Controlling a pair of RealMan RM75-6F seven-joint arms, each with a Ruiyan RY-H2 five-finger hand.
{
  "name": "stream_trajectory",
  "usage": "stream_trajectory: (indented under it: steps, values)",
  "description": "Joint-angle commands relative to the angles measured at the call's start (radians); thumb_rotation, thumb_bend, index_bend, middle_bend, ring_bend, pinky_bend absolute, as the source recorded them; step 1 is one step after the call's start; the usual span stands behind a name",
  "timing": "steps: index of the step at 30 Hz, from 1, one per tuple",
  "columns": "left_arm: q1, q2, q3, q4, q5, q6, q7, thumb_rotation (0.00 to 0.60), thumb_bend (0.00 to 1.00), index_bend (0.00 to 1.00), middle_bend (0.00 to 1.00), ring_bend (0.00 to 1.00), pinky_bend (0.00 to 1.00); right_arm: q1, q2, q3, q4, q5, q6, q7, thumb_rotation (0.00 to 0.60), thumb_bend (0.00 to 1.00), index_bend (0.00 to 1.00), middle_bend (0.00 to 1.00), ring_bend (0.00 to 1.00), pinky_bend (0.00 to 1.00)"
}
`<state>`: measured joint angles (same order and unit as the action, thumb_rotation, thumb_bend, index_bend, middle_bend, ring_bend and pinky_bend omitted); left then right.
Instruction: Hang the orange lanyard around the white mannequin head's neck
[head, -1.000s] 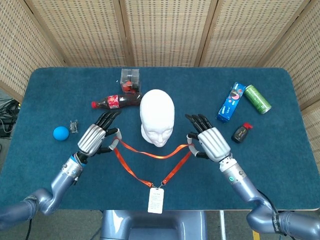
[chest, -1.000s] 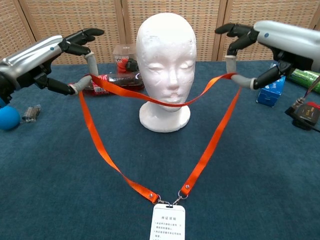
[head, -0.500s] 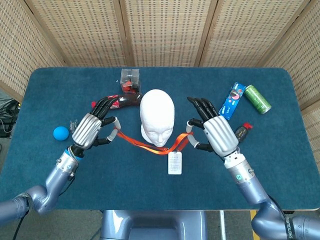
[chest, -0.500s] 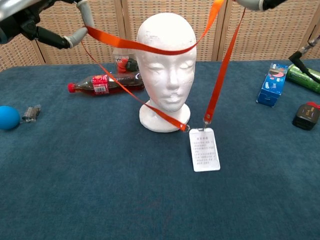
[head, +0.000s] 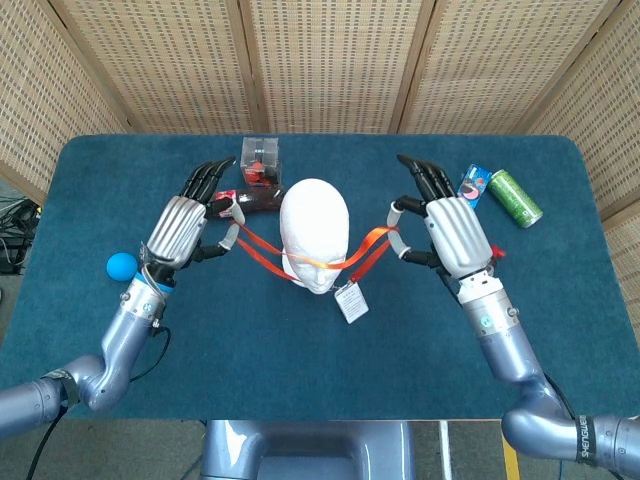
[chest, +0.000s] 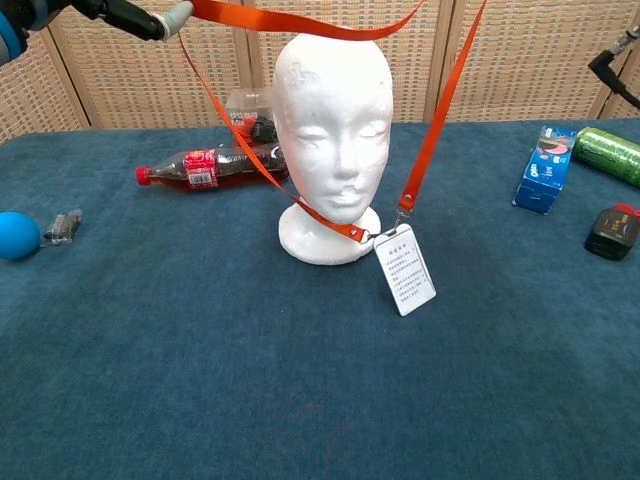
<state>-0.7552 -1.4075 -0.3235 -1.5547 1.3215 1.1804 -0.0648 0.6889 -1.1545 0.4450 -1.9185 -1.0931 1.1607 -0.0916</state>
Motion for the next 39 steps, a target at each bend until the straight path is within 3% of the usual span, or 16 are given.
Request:
stream_trajectory:
  steps: [1, 7, 14, 16, 17, 19, 20, 21, 22, 24, 26, 39]
  values:
    - [-0.039, -0.015, -0.039, 0.027, -0.079, -0.057, 0.047, 0.6, 0.53, 0.71, 0.0, 0.0, 0.0, 0.049, 0.004, 0.044, 0.06, 0.104, -0.046, -0.024, 0.6, 0.69, 0.73, 0.11, 0.0, 0.0]
    - [-0.1, -0.069, -0.074, 0.145, -0.201, -0.143, 0.093, 0.6, 0.53, 0.7, 0.0, 0.0, 0.0, 0.142, -0.016, 0.073, 0.205, 0.297, -0.136, -0.09, 0.6, 0.69, 0.73, 0.11, 0.0, 0.0]
    - [-0.126, -0.109, -0.084, 0.24, -0.24, -0.177, 0.072, 0.6, 0.53, 0.69, 0.0, 0.0, 0.0, 0.208, -0.056, 0.079, 0.301, 0.393, -0.178, -0.11, 0.6, 0.69, 0.73, 0.11, 0.0, 0.0]
    - [-0.127, -0.116, -0.082, 0.262, -0.236, -0.181, 0.054, 0.6, 0.53, 0.65, 0.0, 0.0, 0.0, 0.222, -0.065, 0.075, 0.32, 0.405, -0.186, -0.116, 0.6, 0.69, 0.72, 0.11, 0.0, 0.0]
    - [-0.127, -0.121, -0.084, 0.274, -0.241, -0.186, 0.039, 0.6, 0.53, 0.6, 0.0, 0.0, 0.0, 0.229, -0.071, 0.07, 0.331, 0.411, -0.193, -0.122, 0.6, 0.69, 0.72, 0.11, 0.0, 0.0]
    - [-0.129, -0.127, -0.082, 0.294, -0.247, -0.204, 0.017, 0.6, 0.5, 0.24, 0.0, 0.0, 0.0, 0.242, -0.084, 0.062, 0.353, 0.418, -0.199, -0.131, 0.6, 0.59, 0.6, 0.1, 0.0, 0.0]
    - [-0.13, -0.127, -0.081, 0.301, -0.25, -0.219, 0.004, 0.6, 0.46, 0.13, 0.0, 0.0, 0.0, 0.249, -0.092, 0.055, 0.368, 0.421, -0.2, -0.139, 0.6, 0.51, 0.51, 0.09, 0.0, 0.0]
    - [-0.13, -0.128, -0.083, 0.304, -0.254, -0.224, -0.006, 0.6, 0.37, 0.02, 0.0, 0.0, 0.0, 0.254, -0.095, 0.046, 0.378, 0.425, -0.204, -0.152, 0.6, 0.35, 0.34, 0.07, 0.0, 0.0]
    - [-0.13, -0.129, -0.084, 0.309, -0.255, -0.226, -0.013, 0.6, 0.25, 0.0, 0.0, 0.0, 0.0, 0.26, -0.099, 0.04, 0.387, 0.431, -0.203, -0.163, 0.6, 0.19, 0.18, 0.04, 0.0, 0.0]
    - [-0.129, -0.135, -0.088, 0.323, -0.249, -0.215, -0.029, 0.6, 0.07, 0.0, 0.0, 0.0, 0.0, 0.267, -0.11, 0.033, 0.403, 0.426, -0.191, -0.174, 0.6, 0.02, 0.02, 0.01, 0.0, 0.0]
    - [-0.127, -0.138, -0.092, 0.334, -0.244, -0.206, -0.045, 0.6, 0.0, 0.0, 0.0, 0.0, 0.0, 0.268, -0.119, 0.03, 0.413, 0.415, -0.177, -0.172, 0.6, 0.0, 0.0, 0.01, 0.0, 0.0]
    - [-0.102, -0.097, -0.095, 0.306, -0.215, -0.168, -0.073, 0.6, 0.0, 0.0, 0.0, 0.0, 0.0, 0.24, -0.106, 0.018, 0.392, 0.378, -0.112, -0.176, 0.6, 0.0, 0.0, 0.01, 0.0, 0.0]
